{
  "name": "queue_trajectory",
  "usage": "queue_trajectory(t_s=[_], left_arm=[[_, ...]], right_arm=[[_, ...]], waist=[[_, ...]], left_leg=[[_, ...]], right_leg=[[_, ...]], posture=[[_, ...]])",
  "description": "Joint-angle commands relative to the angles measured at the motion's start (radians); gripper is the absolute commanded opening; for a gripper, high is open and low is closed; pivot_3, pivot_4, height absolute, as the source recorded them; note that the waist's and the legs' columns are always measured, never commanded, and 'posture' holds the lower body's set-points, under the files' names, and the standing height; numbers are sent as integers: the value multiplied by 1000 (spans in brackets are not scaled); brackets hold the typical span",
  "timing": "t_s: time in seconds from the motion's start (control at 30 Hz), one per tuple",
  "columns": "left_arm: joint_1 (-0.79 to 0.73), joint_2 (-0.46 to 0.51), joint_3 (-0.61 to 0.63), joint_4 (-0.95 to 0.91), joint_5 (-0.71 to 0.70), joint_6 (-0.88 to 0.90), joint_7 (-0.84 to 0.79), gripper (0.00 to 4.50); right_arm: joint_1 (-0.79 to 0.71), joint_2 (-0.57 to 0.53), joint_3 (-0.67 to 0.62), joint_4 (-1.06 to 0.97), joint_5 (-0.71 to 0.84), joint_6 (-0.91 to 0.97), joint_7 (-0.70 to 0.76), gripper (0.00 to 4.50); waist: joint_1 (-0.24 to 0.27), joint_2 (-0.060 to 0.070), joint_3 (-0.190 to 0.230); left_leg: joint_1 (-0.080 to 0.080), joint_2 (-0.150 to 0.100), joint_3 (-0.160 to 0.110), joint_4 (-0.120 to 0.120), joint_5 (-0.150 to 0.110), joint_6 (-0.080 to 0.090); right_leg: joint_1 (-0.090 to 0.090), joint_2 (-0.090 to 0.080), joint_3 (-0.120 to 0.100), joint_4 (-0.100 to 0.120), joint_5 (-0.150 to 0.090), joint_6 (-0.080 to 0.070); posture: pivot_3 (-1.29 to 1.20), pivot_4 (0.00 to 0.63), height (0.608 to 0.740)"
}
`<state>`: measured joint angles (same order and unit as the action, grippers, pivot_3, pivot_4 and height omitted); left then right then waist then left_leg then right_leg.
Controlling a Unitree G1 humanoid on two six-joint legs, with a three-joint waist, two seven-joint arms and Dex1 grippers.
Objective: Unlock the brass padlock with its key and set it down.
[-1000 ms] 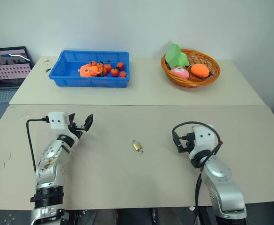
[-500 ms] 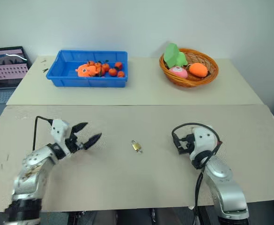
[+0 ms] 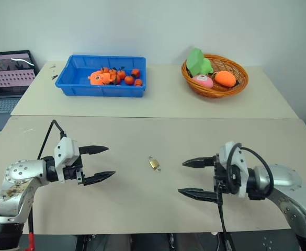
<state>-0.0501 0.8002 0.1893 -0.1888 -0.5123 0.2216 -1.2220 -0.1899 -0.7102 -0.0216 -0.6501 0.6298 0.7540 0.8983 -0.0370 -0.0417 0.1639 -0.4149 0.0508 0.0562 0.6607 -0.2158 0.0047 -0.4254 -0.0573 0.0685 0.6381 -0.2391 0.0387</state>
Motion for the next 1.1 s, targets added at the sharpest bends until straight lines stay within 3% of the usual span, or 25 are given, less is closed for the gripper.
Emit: queue_trajectory(t_s=[0.03, 0.13, 0.4, 1.1], left_arm=[[28, 27, 19, -56, -14, -3, -15, 4437], [46, 47, 34, -60, -15, 2, -25, 4437], [52, 108, 69, -54, -26, 25, -50, 4437], [27, 209, 130, -60, -65, 106, -98, 4437]], right_arm=[[-78, 62, 94, 5, -69, 53, -155, 4500], [-138, 162, 159, 47, -134, 133, -323, 4500], [-163, 321, 279, -13, -149, 270, -485, 4500], [-250, 462, 425, -12, -300, 557, -758, 4500]], waist=[[0, 0, 0], [-3, 0, 0], [0, 0, 0], [-6, -1, 0]], left_leg=[[0, 0, 0, 0, 0, 0], [-1, 0, 0, 0, 0, 0], [-9, -1, 0, 0, 0, 0], [-9, 0, 0, 0, 0, 0]], right_leg=[[0, 0, 0, 0, 0, 0], [-2, 0, 0, 2, 2, -3], [-10, 0, 0, 4, 2, -2], [-12, 1, 0, 7, 2, -3]], posture=[[0, 150, 740], [0, 150, 740], [0, 150, 740], [0, 150, 740]])
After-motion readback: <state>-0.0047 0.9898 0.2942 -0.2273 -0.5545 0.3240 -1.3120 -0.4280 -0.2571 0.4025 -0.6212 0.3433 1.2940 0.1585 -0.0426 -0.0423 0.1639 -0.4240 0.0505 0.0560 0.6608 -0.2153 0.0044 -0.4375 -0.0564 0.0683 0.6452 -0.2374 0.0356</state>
